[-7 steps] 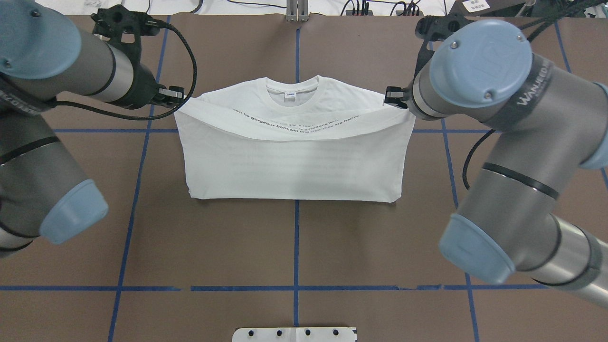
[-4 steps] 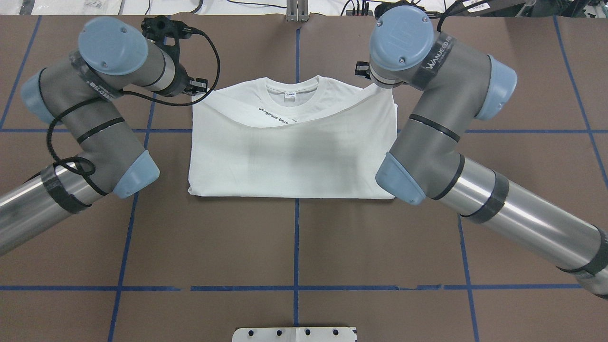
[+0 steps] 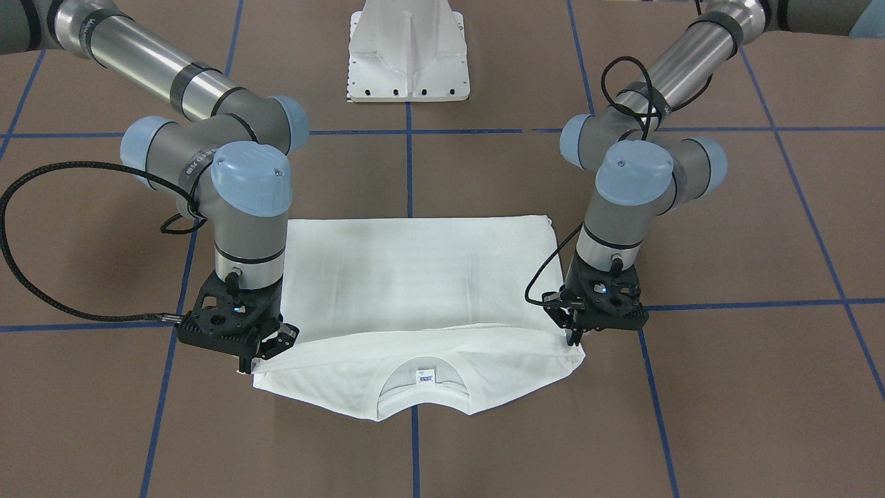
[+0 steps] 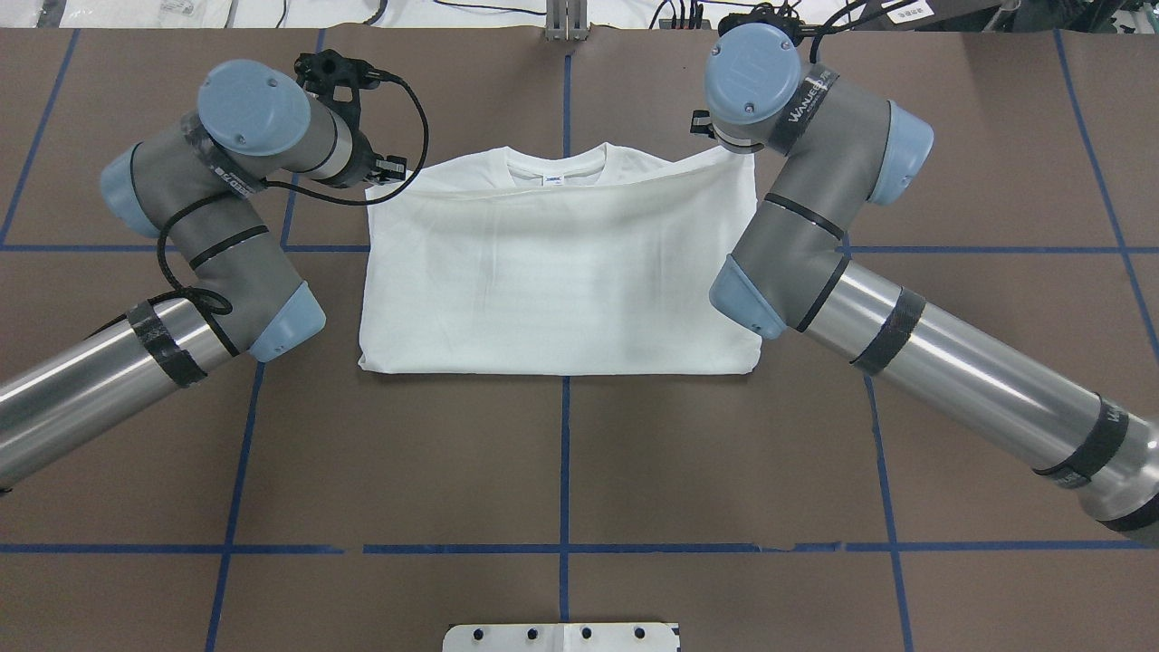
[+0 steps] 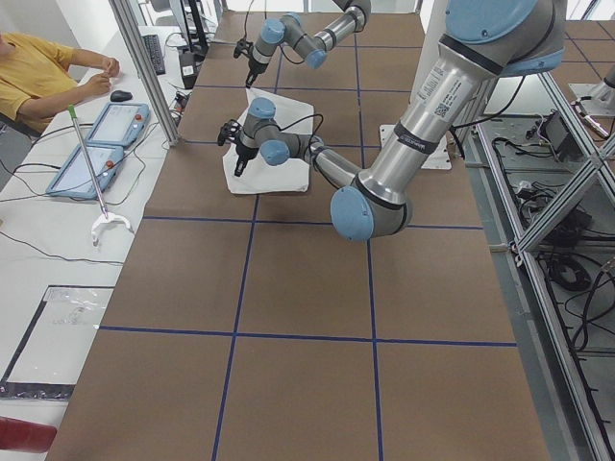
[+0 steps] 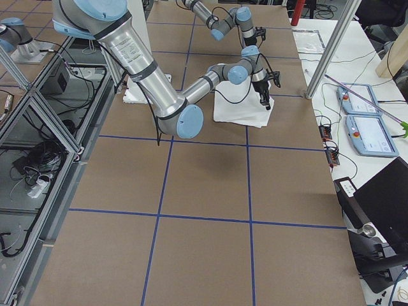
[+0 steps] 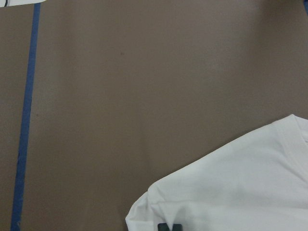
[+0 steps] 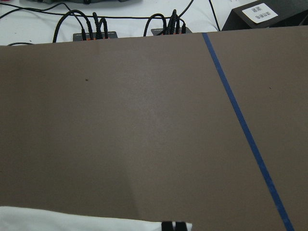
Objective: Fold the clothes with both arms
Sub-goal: 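Release the hem near the collar and raise both grippers, then lower the left gripper to the folded shirt's side edge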
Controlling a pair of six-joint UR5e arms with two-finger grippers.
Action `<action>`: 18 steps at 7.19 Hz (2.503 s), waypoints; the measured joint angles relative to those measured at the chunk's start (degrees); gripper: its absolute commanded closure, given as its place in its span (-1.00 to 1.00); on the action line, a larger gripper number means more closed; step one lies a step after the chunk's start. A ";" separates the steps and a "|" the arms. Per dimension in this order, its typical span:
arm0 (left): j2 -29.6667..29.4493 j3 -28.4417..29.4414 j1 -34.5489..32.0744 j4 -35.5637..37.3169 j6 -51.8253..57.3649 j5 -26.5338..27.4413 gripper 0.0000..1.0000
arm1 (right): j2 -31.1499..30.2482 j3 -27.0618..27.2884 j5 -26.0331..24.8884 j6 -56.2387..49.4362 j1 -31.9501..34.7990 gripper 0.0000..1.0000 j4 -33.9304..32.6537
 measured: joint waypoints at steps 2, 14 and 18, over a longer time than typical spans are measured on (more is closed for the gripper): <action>0.02 0.02 0.00 -0.20 0.14 -0.05 -1.00 | 0.03 -0.84 0.02 -0.18 -0.05 -1.00 0.42; 22.21 -19.43 15.58 -14.24 -12.38 1.92 1.00 | -3.22 4.33 2.63 -1.15 -1.97 -1.00 5.27; 23.21 -20.79 14.91 -14.11 -10.66 1.94 1.00 | -3.22 4.46 2.61 -0.64 -2.55 -1.00 5.27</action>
